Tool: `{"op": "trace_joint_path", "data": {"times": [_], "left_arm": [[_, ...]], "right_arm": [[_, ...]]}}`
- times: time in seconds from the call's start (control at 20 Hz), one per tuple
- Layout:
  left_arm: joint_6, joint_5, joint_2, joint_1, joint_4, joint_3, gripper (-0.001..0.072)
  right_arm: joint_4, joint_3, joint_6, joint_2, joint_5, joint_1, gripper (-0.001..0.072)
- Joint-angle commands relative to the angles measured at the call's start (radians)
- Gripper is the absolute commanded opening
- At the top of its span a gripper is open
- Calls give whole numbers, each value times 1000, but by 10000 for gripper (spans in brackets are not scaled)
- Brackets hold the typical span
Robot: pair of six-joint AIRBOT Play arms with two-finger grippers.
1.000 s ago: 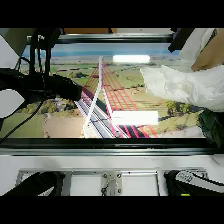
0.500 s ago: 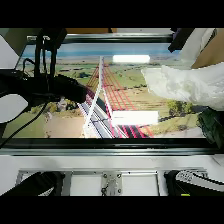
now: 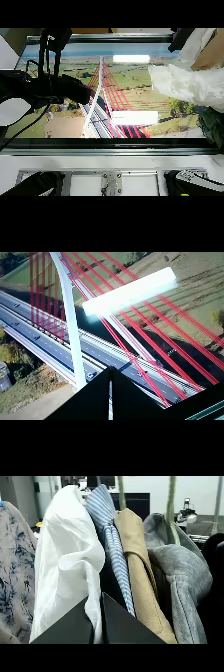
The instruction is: Fold the clothes and pants, and hang the long-sleeved shirts on hangers.
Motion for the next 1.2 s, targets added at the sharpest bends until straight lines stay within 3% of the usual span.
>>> {"op": "trace_joint_path", "data": {"times": [0.0, 0.35, 0.6, 0.9, 1.15], "left_arm": [[0, 0, -1, -1, -1, 0, 10], [0, 0, 0, -1, -2, 0, 10], [0, -1, 0, -1, -2, 0, 10], [0, -1, 0, -1, -3, 0, 10], [0, -1, -1, -1, -3, 0, 10]], "right_arm": [[-11, 0, 23, 0, 55, -21, 2], [-11, -4, 54, -19, 128, -21, 3], [-11, -2, 97, -18, 32, -20, 3], [-22, -2, 113, -30, 49, -22, 3], [-22, -3, 112, -52, 166, -27, 3]]}}
